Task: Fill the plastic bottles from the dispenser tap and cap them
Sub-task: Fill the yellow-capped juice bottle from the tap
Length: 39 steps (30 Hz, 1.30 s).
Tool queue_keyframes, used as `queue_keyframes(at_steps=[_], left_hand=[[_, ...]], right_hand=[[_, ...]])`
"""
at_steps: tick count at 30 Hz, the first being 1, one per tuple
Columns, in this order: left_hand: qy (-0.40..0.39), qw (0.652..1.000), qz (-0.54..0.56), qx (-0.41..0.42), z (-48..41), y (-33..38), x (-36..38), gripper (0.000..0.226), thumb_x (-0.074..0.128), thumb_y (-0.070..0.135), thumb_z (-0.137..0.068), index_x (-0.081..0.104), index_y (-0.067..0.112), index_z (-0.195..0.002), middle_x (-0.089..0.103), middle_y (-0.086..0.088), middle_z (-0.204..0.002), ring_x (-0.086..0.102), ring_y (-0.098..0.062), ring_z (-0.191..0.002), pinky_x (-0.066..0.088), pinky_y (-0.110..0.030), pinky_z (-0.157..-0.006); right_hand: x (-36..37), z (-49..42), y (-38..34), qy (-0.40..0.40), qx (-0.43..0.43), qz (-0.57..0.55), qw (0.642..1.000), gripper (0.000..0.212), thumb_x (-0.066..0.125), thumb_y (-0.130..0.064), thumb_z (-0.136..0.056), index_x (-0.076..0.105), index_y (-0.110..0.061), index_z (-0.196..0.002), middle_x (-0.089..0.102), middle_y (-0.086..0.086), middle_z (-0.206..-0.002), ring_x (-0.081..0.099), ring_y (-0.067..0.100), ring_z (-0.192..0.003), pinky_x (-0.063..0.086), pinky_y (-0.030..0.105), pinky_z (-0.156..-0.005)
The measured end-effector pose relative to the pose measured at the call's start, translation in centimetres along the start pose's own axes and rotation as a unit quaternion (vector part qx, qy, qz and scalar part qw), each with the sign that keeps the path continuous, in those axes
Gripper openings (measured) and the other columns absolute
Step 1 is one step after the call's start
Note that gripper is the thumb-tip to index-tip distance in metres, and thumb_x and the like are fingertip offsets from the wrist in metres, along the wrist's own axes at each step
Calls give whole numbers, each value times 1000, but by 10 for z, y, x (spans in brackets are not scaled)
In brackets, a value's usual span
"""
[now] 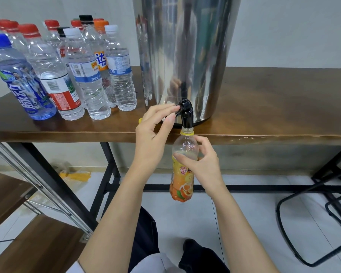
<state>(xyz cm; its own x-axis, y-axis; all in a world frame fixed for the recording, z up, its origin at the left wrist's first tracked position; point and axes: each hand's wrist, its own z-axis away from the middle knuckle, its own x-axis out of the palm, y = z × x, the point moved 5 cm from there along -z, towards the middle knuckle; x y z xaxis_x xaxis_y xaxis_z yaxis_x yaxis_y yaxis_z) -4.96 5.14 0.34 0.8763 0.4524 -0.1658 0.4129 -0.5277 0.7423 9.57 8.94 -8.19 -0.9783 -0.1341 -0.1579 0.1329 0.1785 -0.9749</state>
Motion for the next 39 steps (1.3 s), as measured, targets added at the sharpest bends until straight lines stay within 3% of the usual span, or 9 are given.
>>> queue_keyframes(at_steps=[16,24,39], left_hand=[[11,1000,12,-8,2,-2,1,21,55,12,-100,70,21,-113,66,8,-118,58,-12,-120,42,-48,-108],[8,1000,18,-15,1,-1,1,21,55,11,-100,70,18,-112,64,10,-118,58,-8,-119,44,-33,-107],[8,1000,19,-17,1,0,2,21,55,11,-100,70,20,-112,64,12,-118,58,-6,-118,43,-22,-103]], right_hand=[[-2,1,1,0,-5,-16,1000,58,87,-33,-71,57,-38,-120,63,-17,-118,59,5,-112,58,38,-89],[-2,1,0,0,-3,-14,1000,57,87,-32,-71,57,-38,-120,63,-20,-116,59,1,-110,58,36,-89],[-1,1,-1,7,-6,0,1000,60,86,-33,-73,55,-37,-124,61,-20,-119,58,2,-110,58,33,-88]])
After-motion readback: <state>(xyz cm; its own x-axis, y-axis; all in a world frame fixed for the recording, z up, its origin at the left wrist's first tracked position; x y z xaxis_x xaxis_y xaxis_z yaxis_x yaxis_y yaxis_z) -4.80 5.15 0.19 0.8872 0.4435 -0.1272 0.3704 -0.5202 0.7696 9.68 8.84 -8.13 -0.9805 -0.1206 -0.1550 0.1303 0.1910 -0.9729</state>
